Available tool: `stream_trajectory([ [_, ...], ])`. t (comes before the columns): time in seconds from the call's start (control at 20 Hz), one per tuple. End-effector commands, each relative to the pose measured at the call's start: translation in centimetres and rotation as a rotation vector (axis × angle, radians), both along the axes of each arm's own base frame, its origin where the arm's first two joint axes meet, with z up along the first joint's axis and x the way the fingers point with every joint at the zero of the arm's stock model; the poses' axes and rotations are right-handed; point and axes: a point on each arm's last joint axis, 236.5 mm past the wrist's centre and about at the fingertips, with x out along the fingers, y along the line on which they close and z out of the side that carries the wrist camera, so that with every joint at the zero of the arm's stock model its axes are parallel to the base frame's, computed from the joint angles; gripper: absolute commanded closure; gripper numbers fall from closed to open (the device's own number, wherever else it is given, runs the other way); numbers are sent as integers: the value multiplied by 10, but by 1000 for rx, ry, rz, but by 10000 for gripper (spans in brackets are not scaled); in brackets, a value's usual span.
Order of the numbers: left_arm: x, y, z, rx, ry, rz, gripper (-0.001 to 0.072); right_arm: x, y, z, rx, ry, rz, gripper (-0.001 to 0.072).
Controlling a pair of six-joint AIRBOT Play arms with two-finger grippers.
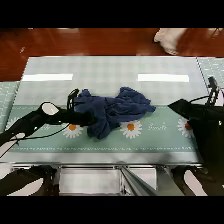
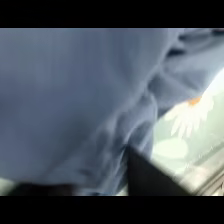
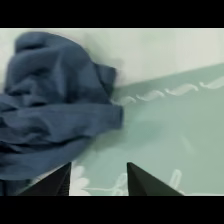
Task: Fold the shirts.
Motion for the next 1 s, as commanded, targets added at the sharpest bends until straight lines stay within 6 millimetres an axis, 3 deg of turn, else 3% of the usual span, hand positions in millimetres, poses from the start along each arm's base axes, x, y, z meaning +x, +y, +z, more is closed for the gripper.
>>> stream_trajectory([
  [0.0,9,-13,10,-30,-56,-85,689,-15,-7,-38,-20,86,5,300],
  [0.15,10,-12,30,-63,-65,-141,690,-8,18,-54,175,178,-38,301],
  [0.35,8,-5,34,-81,-35,-144,689,13,36,-77,358,218,-81,301],
  [0.5,3,-6,35,-89,-20,-156,689,25,36,-97,403,248,-113,301],
  [0.65,3,-6,35,-89,-19,-156,689,47,37,-98,416,230,-109,301],
  [0.85,3,-6,35,-90,-13,-149,689,73,67,-103,377,238,-33,301],
  [0.9,4,-6,35,-90,-13,-148,689,75,76,-106,364,256,-2,316],
  [0.95,4,-4,34,-83,-18,-150,689,73,85,-108,348,268,46,480],
])
